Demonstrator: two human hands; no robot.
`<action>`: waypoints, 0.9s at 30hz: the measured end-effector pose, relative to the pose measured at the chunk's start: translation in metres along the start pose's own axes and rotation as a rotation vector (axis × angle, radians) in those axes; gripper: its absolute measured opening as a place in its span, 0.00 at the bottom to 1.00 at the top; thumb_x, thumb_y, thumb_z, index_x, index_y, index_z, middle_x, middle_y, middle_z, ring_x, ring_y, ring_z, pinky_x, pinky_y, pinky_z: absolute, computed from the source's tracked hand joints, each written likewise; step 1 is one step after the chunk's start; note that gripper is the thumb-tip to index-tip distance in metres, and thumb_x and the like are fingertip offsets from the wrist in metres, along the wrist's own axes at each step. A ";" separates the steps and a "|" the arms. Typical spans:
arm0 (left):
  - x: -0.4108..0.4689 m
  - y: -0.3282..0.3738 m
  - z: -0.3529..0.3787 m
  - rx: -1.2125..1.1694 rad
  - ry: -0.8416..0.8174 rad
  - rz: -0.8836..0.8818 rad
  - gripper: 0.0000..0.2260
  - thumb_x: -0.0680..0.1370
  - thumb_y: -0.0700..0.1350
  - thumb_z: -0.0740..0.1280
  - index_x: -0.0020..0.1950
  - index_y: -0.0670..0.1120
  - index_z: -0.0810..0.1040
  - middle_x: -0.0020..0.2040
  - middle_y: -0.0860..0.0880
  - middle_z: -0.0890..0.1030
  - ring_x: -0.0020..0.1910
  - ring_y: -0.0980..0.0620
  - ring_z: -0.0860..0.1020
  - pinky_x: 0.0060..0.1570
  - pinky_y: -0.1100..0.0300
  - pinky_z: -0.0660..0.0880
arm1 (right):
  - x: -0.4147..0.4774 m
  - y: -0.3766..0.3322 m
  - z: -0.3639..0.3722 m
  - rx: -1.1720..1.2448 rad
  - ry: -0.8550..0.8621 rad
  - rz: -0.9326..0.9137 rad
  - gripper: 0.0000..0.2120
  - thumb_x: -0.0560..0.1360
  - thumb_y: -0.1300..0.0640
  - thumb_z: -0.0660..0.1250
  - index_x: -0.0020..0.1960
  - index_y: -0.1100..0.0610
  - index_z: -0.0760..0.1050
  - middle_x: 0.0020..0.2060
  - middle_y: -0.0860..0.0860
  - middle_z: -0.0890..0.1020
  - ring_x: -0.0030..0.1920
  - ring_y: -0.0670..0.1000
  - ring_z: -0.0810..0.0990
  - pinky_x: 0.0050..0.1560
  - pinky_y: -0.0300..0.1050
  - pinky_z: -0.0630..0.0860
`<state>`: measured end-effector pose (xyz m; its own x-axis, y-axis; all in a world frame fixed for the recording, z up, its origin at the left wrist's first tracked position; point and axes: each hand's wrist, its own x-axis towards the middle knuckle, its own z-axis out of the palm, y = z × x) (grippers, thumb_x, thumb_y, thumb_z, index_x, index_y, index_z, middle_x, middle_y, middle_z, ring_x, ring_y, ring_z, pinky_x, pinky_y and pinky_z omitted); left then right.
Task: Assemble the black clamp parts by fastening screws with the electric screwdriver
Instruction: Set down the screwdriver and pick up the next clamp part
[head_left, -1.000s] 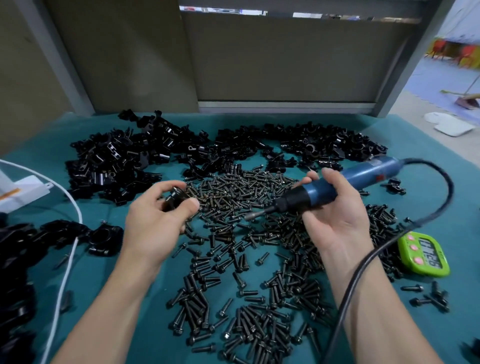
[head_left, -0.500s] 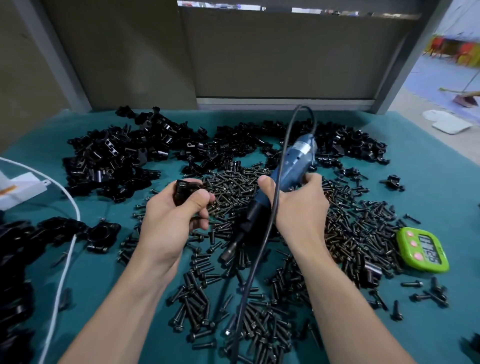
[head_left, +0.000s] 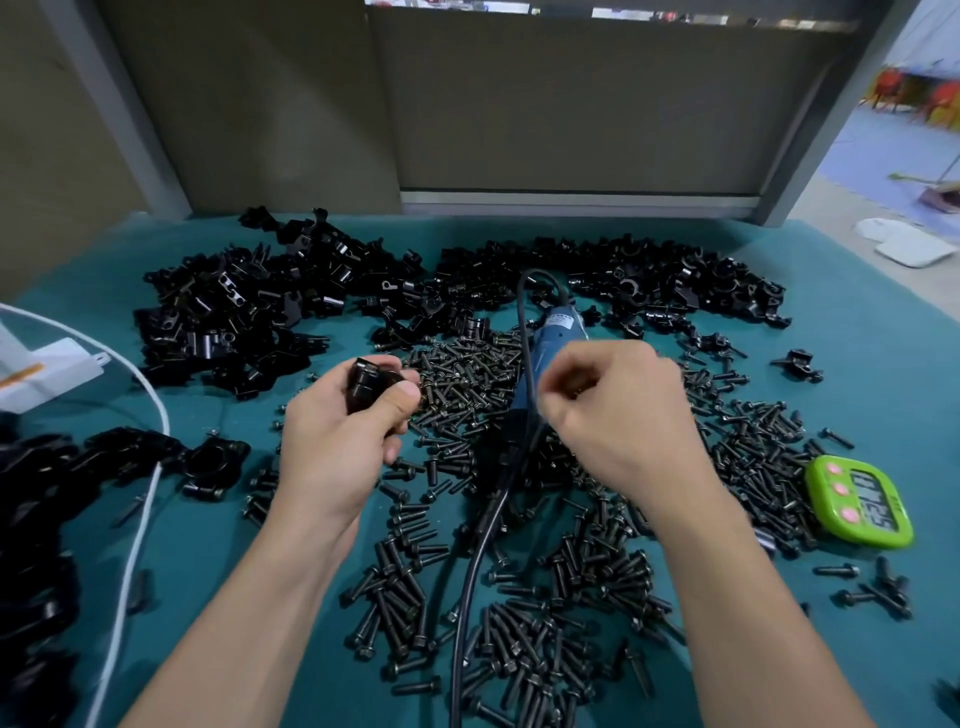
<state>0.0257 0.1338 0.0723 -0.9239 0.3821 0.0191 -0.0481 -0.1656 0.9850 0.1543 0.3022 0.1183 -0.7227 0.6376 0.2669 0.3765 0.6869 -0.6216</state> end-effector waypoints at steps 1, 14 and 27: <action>0.001 -0.001 0.000 0.002 0.011 0.003 0.07 0.80 0.35 0.71 0.53 0.46 0.82 0.47 0.43 0.85 0.31 0.58 0.75 0.26 0.65 0.70 | -0.002 -0.003 -0.003 -0.033 -0.126 -0.023 0.12 0.71 0.61 0.74 0.34 0.47 0.82 0.30 0.37 0.83 0.36 0.36 0.81 0.33 0.28 0.76; 0.011 0.000 -0.009 -0.014 0.132 -0.026 0.07 0.82 0.39 0.69 0.60 0.41 0.77 0.48 0.43 0.82 0.29 0.59 0.76 0.30 0.64 0.75 | -0.031 -0.045 0.035 -0.421 -0.402 -0.308 0.10 0.80 0.48 0.66 0.48 0.52 0.83 0.41 0.48 0.84 0.50 0.52 0.81 0.82 0.53 0.49; 0.012 0.003 -0.014 -0.032 0.110 -0.081 0.04 0.83 0.39 0.67 0.57 0.42 0.76 0.47 0.44 0.84 0.33 0.55 0.73 0.28 0.63 0.70 | -0.021 -0.026 0.026 -0.565 -0.228 -0.238 0.16 0.67 0.66 0.68 0.46 0.47 0.84 0.38 0.48 0.83 0.47 0.55 0.79 0.64 0.45 0.52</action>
<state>0.0089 0.1258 0.0729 -0.9526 0.2933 -0.0811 -0.1349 -0.1683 0.9765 0.1448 0.2618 0.1090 -0.9053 0.3983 0.1477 0.3929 0.9173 -0.0652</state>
